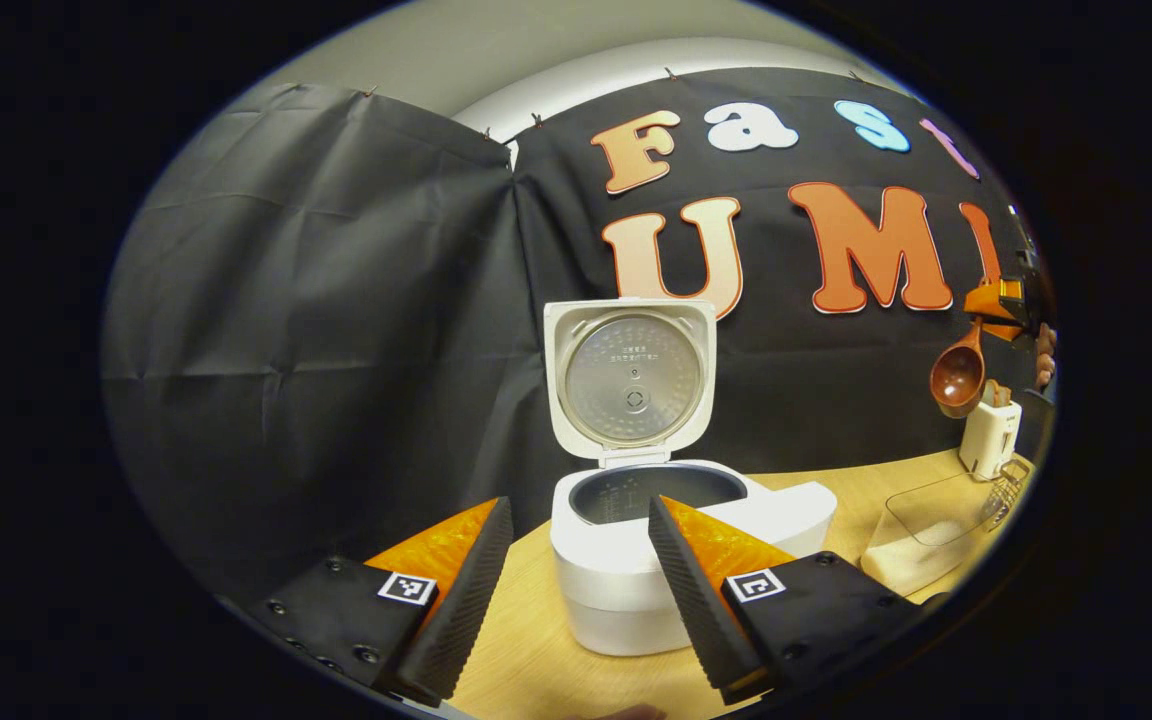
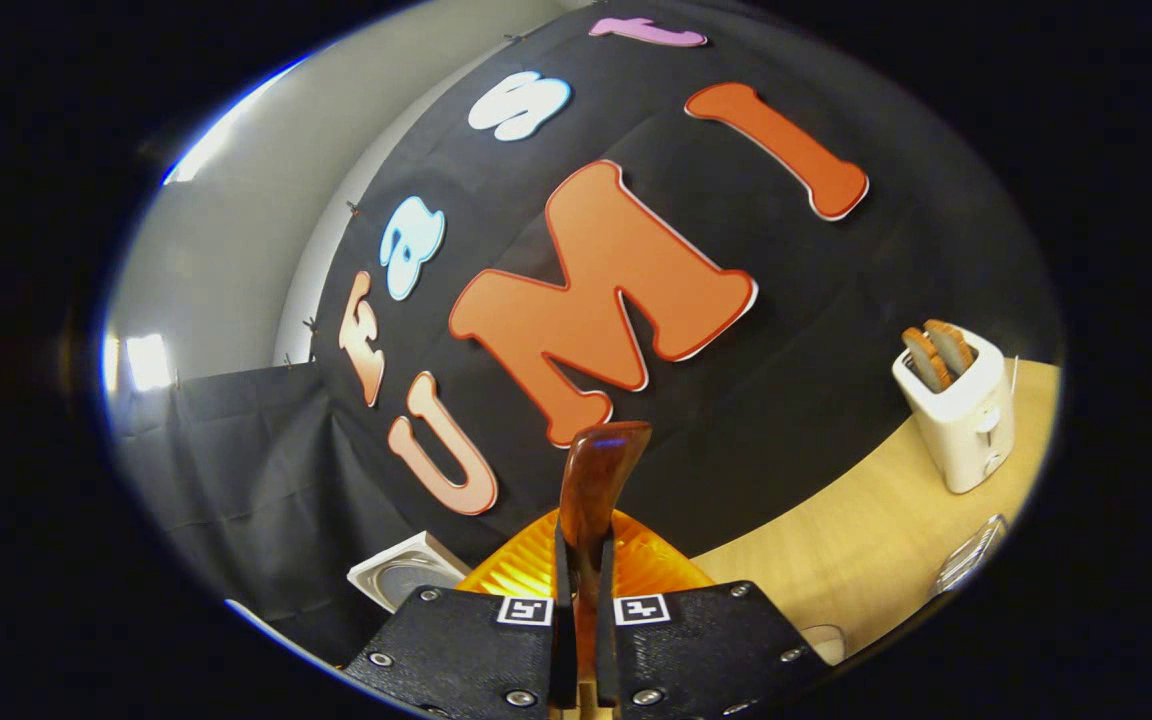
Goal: Close the left gripper, press the button to open the rice cooker; take a wooden spoon from the chopstick holder with the right hand, scoop a spoonful of rice and pour it into the rice cooker, then put the wooden spoon back into the chopstick holder.
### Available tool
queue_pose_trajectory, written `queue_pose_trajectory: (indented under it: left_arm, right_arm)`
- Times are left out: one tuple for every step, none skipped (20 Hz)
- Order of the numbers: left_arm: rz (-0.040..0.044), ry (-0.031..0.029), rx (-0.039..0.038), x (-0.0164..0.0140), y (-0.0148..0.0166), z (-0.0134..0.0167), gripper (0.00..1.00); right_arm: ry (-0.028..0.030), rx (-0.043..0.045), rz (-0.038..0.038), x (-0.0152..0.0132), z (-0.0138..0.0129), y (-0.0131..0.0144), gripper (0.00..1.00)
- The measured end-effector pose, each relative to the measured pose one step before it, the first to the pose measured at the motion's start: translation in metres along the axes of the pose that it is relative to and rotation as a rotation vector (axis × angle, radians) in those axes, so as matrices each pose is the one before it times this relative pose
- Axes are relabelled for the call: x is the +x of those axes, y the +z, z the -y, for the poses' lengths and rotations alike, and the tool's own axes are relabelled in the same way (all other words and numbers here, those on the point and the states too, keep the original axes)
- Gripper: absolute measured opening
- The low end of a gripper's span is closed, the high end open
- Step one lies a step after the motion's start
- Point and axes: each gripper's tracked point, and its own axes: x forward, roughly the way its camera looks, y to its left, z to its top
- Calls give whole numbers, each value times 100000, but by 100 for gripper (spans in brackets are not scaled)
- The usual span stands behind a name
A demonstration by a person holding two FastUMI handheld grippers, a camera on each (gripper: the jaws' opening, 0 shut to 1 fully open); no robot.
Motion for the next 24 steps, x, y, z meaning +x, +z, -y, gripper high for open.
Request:
queue_pose_trajectory:
  left_arm:
    - [-317, -411, -68, -15, -16, 426, 87]
    - [-10, -264, 189, 202, 64, 173, 90]
    - [-4, -394, 372, -115, 83, 259, 90]
    - [418, -271, 483, 144, 163, 395, 90]
    - [232, -204, 434, -198, 207, 210, 90]
    - [374, -279, 172, 96, 285, 289, 90]
    - [336, -278, -67, 76, 237, 313, 90]
    - [291, -540, -118, 56, 341, 398, 90]
    - [362, -242, 63, 84, 192, 445, 90]
    - [418, -555, 134, 5, 221, 453, 90]
    - [266, -559, 277, -243, 69, 422, 90]
    - [227, -623, 291, 4, 66, 454, 90]
    - [45, -676, 366, 78, 78, 523, 90]
    - [107, -630, 367, 67, 119, 519, 90]
    - [271, -734, 312, 33, 140, 550, 90]
    - [294, -543, 164, -55, 127, 510, 90]
    - [360, -625, 167, 72, 56, 443, 90]
    - [193, 40, 230, 57, 133, 319, 90]
    - [336, 367, 288, -43, 37, 236, 90]
    - [-45, 79, -8, -64, 105, 285, 90]
    - [-112, -340, -80, -252, -134, 320, 90]
    - [210, -103, 210, -246, 16, 257, 90]
    - [-10, 112, 416, -29, 27, 263, 90]
    - [-70, 176, 245, -4, 7, 215, 90]
  right_arm:
    - [-2540, -1033, 931, -546, 1034, 559, 8]
    - [-2303, -1607, 1026, -598, 1002, 636, 8]
    - [-1917, -1251, 1075, -584, 959, 586, 8]
    - [-1562, -1931, 781, -589, 857, 368, 8]
    - [-2049, -841, 580, -522, 1160, 423, 7]
    - [-1440, -1072, 892, -484, 1051, 559, 8]
    - [-1285, -415, 1172, -421, 1139, 609, 8]
    - [-2261, -752, 977, -244, 1231, 613, 8]
    - [-2975, -1146, 185, -238, 1538, 318, 8]
    - [-2775, -2124, 847, -507, 1420, 468, 8]
    - [-2452, -2025, 1101, -409, 1281, 387, 7]
    - [-1810, -2671, 831, -397, 978, 329, 8]
    - [-1808, -2314, 38, -317, 1042, 155, 8]
    - [-1161, -2572, 270, -354, 791, -27, 8]
    - [-673, -2204, -99, -301, 698, -128, 8]
    - [-426, -2126, -385, -90, 387, -196, 8]
    - [-909, -1793, -349, -87, 497, -436, 8]
    - [-1062, -2538, 565, -83, 573, -248, 8]
    - [-896, -3666, 785, -143, 585, -331, 8]
    - [-1426, -3607, 792, -8, 509, -352, 8]
    - [-1602, -2879, 178, 160, 547, -289, 8]
    - [-978, -1831, -642, 7, 367, -496, 8]
    - [-150, -808, -1039, 61, 160, -637, 8]
    - [471, 48, -951, 124, -13, -590, 8]
